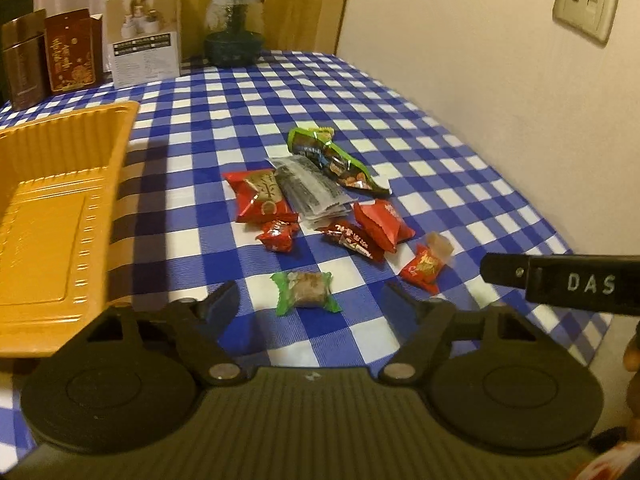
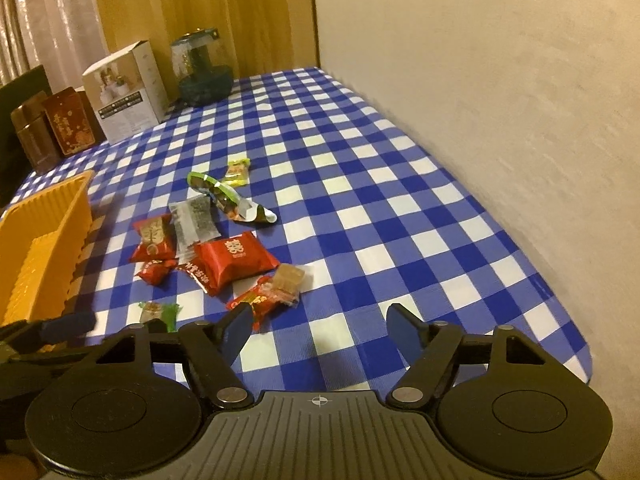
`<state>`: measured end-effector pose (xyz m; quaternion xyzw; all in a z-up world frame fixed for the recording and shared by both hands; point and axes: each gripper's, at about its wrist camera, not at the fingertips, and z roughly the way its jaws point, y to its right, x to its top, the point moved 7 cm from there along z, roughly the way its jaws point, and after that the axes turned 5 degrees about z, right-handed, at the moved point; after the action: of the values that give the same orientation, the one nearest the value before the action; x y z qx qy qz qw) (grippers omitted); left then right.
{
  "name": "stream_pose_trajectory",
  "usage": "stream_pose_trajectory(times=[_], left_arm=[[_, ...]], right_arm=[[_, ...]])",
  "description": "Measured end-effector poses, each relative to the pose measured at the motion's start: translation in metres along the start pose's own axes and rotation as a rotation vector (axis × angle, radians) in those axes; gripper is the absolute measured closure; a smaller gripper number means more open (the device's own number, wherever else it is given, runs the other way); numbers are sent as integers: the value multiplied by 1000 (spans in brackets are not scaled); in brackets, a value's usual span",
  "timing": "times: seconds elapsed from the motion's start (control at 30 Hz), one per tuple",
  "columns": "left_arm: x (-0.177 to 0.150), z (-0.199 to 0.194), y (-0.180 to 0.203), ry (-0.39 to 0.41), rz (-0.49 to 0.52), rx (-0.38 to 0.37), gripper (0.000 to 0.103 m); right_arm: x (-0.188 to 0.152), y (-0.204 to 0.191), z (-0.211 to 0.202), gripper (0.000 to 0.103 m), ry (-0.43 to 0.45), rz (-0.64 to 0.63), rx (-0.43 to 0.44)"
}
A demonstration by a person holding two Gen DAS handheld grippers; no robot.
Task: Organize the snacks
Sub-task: 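Move the left tool to the green-wrapped candy and close on it, then carry the green-wrapped candy into the orange tray and open the left tool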
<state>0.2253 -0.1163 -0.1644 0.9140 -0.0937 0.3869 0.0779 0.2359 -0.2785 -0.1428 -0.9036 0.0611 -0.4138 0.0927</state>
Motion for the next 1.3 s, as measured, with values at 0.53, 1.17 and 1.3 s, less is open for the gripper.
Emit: stream_pose_trajectory(times=[0.53, 1.17, 1.3], left_arm=[[-3, 24, 1, -12, 80, 35, 79], [4, -12, -4, 41, 28, -4, 80], [4, -15, -7, 45, 18, -7, 80]], right_arm=[[12, -4, 34, 37, 15, 29, -1], [14, -12, 62, 71, 4, 76, 62], [14, -11, 64, 81, -6, 93, 53]])
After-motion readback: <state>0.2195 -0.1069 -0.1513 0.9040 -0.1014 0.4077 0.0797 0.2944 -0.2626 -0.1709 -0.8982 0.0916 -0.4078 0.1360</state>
